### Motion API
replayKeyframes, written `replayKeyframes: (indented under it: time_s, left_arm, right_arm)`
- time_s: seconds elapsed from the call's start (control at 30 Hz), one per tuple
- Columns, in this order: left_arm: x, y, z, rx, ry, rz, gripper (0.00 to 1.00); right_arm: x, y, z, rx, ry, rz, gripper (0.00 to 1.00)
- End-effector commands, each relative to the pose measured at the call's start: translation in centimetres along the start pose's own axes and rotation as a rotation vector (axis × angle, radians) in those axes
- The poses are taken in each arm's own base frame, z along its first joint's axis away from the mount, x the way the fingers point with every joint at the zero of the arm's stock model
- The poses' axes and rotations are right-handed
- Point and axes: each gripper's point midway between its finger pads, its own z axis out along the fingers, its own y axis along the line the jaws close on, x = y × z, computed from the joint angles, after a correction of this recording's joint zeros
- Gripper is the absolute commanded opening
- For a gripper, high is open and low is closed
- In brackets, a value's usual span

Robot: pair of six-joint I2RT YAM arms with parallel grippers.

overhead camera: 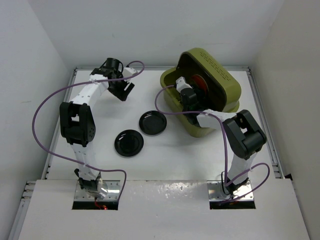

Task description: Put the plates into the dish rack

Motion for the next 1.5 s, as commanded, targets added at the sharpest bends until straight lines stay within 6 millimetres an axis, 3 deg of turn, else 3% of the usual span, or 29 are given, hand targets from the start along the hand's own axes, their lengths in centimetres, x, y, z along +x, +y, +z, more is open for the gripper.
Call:
replayKeyframes:
  time_s: [0.0,0.13,0.6,0.73,0.9,0.97,1.0,1.03,1.07,1.13,1.17,1.2,1.23,1.27,1.3,1.4,1.43,1.47]
  left_arm:
    - [-0.7,0.3,-0.7,-0.006,-0.025,0.015,0.73]
    - [-0.7,0.3,-0.7,-0.006,-0.025,0.015,0.73]
    - [-0.7,0.1,-0.9,0.002,-0.029,0.024,0.73]
    - [-0.7,0.1,-0.9,0.002,-0.029,0.034,0.73]
    - [-1.3,0.2,-1.4,0.001,-0.049,0.036,0.73]
    - [-1.5,0.2,-1.8,-0.004,-0.059,0.028,0.73]
    - [-1.6,0.0,-1.8,0.005,-0.064,0.028,0.73]
    - [-1.8,0.1,-2.2,0.0,-0.073,0.03,0.73]
    - [-1.6,-0.3,-2.0,0.014,-0.071,0.017,0.75]
    - [-1.3,-0.5,-2.8,0.011,-0.076,0.017,0.75]
    - [-1.1,-0.7,-3.1,0.012,-0.076,0.008,0.76]
    - [-0.9,-1.1,-3.6,0.019,-0.081,0.009,0.76]
    - [-0.7,-1.5,-3.8,0.032,-0.087,0.009,0.76]
    - [0.0,-2.0,-3.8,0.05,-0.072,0.015,0.76]
    - [0.2,-2.2,-4.6,0.048,-0.075,0.016,0.76]
    - [1.7,-2.6,-5.2,0.042,-0.059,-0.018,0.76]
    - [2.2,-2.2,-5.6,0.026,-0.055,-0.042,0.76]
    - [2.2,-2.2,-6.6,0.007,-0.066,-0.055,0.76]
  right_arm:
    - [-2.2,-2.3,-0.1,0.051,-0.039,0.058,0.47]
    - [-2.5,-2.9,-0.3,0.064,-0.041,0.06,0.61]
    - [-4.6,-3.9,-1.1,0.076,-0.08,0.071,0.84]
    - [-5.8,-4.9,-1.8,0.089,-0.101,0.079,0.88]
    - [-9.4,-6.5,-3.6,0.046,-0.166,0.104,0.89]
    - [-11.0,-6.5,-4.4,-0.037,-0.2,0.103,0.89]
    - [-12.4,-7.5,-5.1,-0.056,-0.229,0.146,0.89]
    - [-11.9,-5.1,-5.6,-0.202,-0.216,0.099,0.89]
    - [-13.9,-6.0,-6.2,-0.228,-0.255,0.129,0.89]
    - [-13.9,-3.7,-8.0,-0.416,-0.25,0.122,0.89]
    - [-15.8,-4.7,-8.8,-0.447,-0.29,0.156,0.89]
    - [-15.1,-2.3,-10.7,-0.626,-0.267,0.151,0.89]
    - [-15.4,-2.0,-11.2,-0.676,-0.263,0.163,0.87]
    - [-17.2,-3.1,-12.1,-0.709,-0.301,0.195,0.85]
    - [-16.9,-1.0,-14.4,-0.88,-0.283,0.206,0.78]
    - [-17.8,-0.4,-16.8,-1.014,-0.296,0.269,0.63]
    - [-17.9,0.3,-18.0,-1.067,-0.293,0.301,0.51]
    - [-18.0,0.8,-18.6,-1.099,-0.281,0.331,0.45]
